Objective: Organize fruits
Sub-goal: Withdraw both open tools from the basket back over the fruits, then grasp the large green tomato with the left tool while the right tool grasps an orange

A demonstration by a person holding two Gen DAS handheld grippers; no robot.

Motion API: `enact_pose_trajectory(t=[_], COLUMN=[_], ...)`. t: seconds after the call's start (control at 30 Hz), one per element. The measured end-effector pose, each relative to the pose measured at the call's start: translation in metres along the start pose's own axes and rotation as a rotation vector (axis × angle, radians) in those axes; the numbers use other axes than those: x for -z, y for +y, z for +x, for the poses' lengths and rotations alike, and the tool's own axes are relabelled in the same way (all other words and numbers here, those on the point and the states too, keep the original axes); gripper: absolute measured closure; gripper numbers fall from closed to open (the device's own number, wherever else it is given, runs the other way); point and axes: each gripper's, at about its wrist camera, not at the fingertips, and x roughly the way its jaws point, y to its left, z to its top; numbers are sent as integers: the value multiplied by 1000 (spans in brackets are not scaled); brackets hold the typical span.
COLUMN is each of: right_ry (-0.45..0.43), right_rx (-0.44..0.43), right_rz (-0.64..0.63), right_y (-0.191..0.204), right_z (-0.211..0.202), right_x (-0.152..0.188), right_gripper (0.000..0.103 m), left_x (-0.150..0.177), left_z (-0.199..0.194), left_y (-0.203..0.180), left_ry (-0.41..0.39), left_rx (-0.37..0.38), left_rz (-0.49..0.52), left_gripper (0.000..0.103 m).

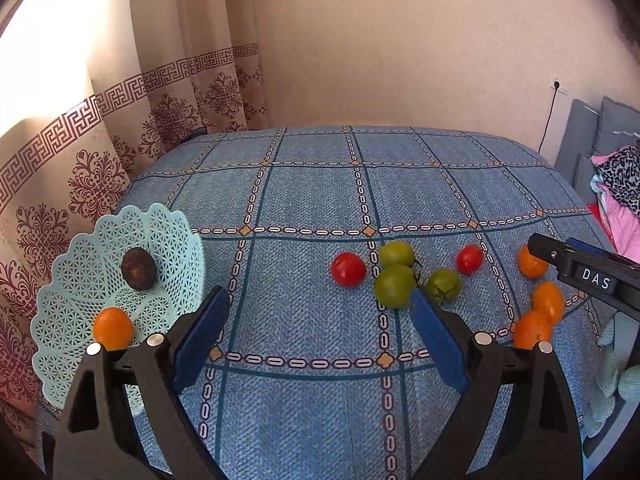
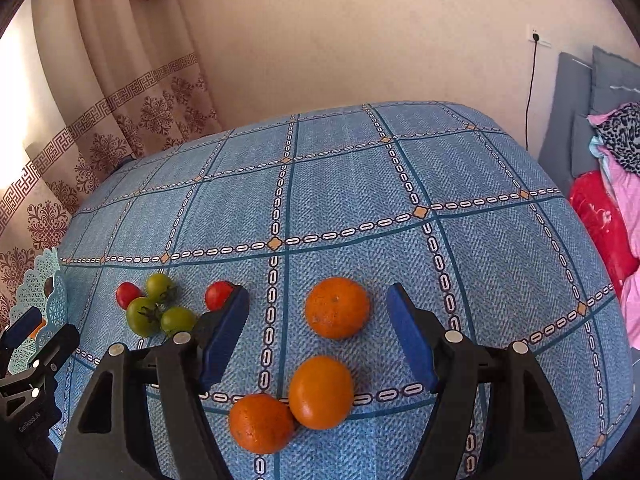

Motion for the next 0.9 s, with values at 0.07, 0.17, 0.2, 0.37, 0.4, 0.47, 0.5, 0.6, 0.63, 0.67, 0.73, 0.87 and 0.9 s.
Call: enact_pose_trajectory(t=[0.07,0.17,0.2,0.37,0.4,0.47,0.5,0.6,0.63,0.67,0.73,0.87,0.9], right_ry=[8,14,14,17,20,25,26,29,31,31,36,44,46], right_rx=[0,1,1,-1,-3,-8,-10,-16,-16,-15,-13,-10,-8], right_rz=[8,13,14,19,20,21,20,13,10,6,3,3,1], right_y=[-4,-8,-9,-14,-15,-14,-14,-11,-9,-8,-7,-7,-7], right_z=[5,10,11,16,18,20,22,24,26,27,31,35,36], right_x=[0,0,0,-1,-1,-1,-1,1,0,0,0,1,1], right_gripper=[32,32,32,32,32,32,32,32,32,32,32,34,36], left_x=[-1,-3,-4,-5,-5,-5,-5,-5,-6,-6,-6,-6,-6], left_z=[5,14,18,35,38,44,47,58,62,64,68,71,70], left_y=[-9,-18,-20,-27,-28,-29,-30,-31,-31,-31,-30,-27,-27], left_ry=[10,25,33,72,79,94,103,128,133,138,142,139,136], left_rx=[9,24,31,82,92,113,123,150,156,160,169,181,185], left_rz=[20,33,34,21,17,7,1,-18,-25,-31,-42,-57,-58], left_gripper=[16,20,22,30,30,32,34,38,38,40,43,45,46])
